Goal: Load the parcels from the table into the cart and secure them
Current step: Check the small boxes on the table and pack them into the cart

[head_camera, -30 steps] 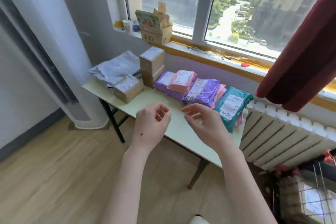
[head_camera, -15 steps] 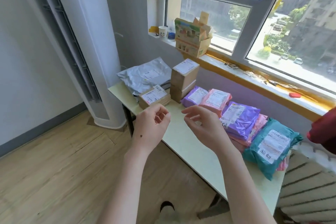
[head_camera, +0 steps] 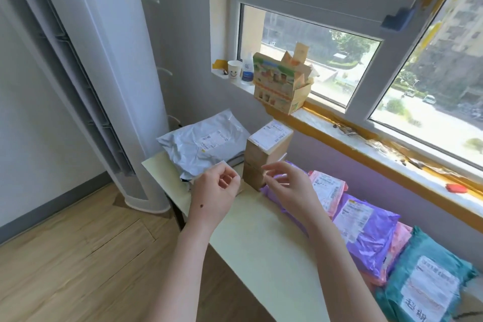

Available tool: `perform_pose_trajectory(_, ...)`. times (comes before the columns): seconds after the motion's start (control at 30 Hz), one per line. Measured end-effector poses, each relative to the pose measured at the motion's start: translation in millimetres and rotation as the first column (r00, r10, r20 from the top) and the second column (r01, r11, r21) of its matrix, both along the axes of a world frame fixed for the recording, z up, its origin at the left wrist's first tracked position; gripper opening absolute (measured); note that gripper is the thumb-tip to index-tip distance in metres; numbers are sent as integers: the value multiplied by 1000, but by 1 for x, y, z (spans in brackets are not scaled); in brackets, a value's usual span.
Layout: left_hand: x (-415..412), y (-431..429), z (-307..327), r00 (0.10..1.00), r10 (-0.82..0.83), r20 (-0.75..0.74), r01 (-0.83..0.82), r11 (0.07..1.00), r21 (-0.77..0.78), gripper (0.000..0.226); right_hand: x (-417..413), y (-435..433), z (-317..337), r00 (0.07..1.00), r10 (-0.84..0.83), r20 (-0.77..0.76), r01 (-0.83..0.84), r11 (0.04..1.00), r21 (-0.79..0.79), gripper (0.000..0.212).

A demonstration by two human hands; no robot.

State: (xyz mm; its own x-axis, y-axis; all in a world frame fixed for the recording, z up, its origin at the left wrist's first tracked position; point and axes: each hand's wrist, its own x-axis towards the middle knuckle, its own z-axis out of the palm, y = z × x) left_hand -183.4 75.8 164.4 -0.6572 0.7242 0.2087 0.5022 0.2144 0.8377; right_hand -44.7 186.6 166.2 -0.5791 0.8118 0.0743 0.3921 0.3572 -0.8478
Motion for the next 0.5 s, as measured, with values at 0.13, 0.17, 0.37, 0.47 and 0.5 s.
perform_pose_trajectory(0.13, -27, 36, -21, 997, -35, 75, 40, 997, -63, 17, -21, 24, -21, 989, -148, -10, 143, 970, -196, 30)
perform_pose_trajectory(0.17, -35, 47, -25, 994, -49, 100, 57, 995, -88, 16, -27, 31, -25, 983, -184, -15, 175, 954, -244, 36)
perform_pose_trajectory(0.37, -82, 118, -41, 927, -173, 334, 232, 961, -147, 36, -60, 70, -49, 928, -372, 21, 337, 813, -475, 58)
perform_pose_trajectory(0.47, -104, 152, -55, 886, -198, 420, 311, 925, -220, 59, -78, 80, -48, 901, -434, 4, 350, 720, -600, 50)
perform_pose_trajectory(0.5, -110, 162, -57, 868, -200, 454, 339, 908, -248, 65, -82, 83, -50, 896, -445, 15, 361, 707, -609, 46)
